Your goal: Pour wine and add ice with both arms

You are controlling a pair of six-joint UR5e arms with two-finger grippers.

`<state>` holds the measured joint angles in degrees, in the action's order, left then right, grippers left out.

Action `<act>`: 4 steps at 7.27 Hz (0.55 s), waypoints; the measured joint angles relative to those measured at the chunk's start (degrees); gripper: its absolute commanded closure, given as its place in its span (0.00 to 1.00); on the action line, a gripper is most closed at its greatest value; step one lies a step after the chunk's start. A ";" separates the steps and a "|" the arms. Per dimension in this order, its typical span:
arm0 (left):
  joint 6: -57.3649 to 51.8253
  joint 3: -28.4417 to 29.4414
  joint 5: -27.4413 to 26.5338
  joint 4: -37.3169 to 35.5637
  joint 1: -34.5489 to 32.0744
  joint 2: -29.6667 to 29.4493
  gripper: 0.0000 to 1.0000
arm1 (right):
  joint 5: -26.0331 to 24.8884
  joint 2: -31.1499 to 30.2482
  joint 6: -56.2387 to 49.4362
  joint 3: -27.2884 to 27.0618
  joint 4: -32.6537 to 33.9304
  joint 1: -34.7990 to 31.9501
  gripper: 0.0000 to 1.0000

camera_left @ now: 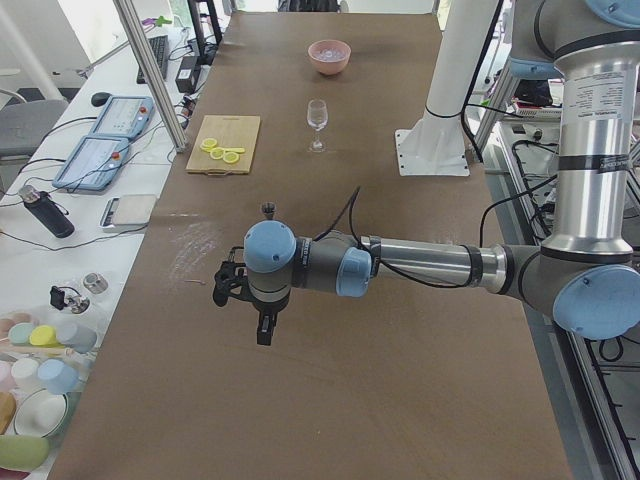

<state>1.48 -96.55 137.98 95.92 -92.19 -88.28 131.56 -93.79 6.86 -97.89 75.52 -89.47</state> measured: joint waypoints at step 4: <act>0.10 4.37 -0.54 19.04 0.00 -0.70 0.02 | 1.70 -0.66 -2.25 0.14 -3.02 0.00 0.00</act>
<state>1.58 -92.18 137.43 114.96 -92.20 -88.99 133.25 -94.45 4.61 -97.75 72.50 -89.47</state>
